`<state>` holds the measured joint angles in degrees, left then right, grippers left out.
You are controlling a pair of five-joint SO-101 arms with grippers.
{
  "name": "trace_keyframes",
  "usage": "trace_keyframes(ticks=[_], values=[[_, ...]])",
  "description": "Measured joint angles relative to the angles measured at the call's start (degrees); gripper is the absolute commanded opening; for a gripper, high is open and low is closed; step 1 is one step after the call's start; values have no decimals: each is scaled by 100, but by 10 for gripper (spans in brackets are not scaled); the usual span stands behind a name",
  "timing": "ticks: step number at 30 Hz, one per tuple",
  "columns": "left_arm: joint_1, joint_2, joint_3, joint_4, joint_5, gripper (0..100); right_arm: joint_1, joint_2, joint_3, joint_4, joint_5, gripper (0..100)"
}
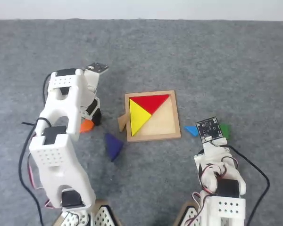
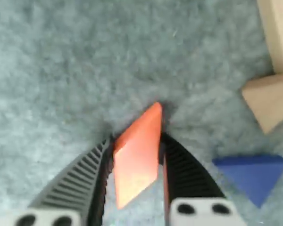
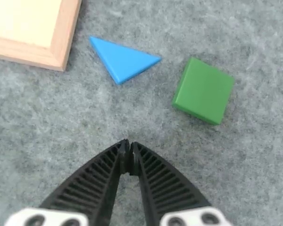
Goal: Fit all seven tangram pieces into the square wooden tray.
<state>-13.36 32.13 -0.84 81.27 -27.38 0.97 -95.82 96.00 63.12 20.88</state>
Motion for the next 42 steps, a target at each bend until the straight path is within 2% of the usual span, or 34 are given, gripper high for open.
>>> trace_keyframes(ticks=[5, 11, 16, 20, 23, 26, 32, 39, 42], values=[[0, -53, 18, 0, -44, 70, 0, 0, 0, 0, 0, 8], [9, -721, 97, -35, -9, 70, 0, 0, 0, 0, 0, 8], [273, -1116, 105, 325, 18, 77, 0, 0, 0, 0, 0, 8], [404, -1196, 105, 413, 229, 178, 0, 0, 0, 0, 0, 8], [158, -1196, 105, 413, 246, 231, 0, 0, 0, 0, 0, 8], [-220, -1196, 123, 413, 105, 240, 0, 0, 0, 0, 0, 8], [-624, -1196, 835, -193, -343, 240, 0, 0, 0, 0, 0, 8], [-536, -1196, 1284, -985, -422, 238, 0, 0, 0, 0, 0, 8], [-475, -1152, 1284, -1073, -422, 178, 0, 0, 0, 0, 0, 8]])
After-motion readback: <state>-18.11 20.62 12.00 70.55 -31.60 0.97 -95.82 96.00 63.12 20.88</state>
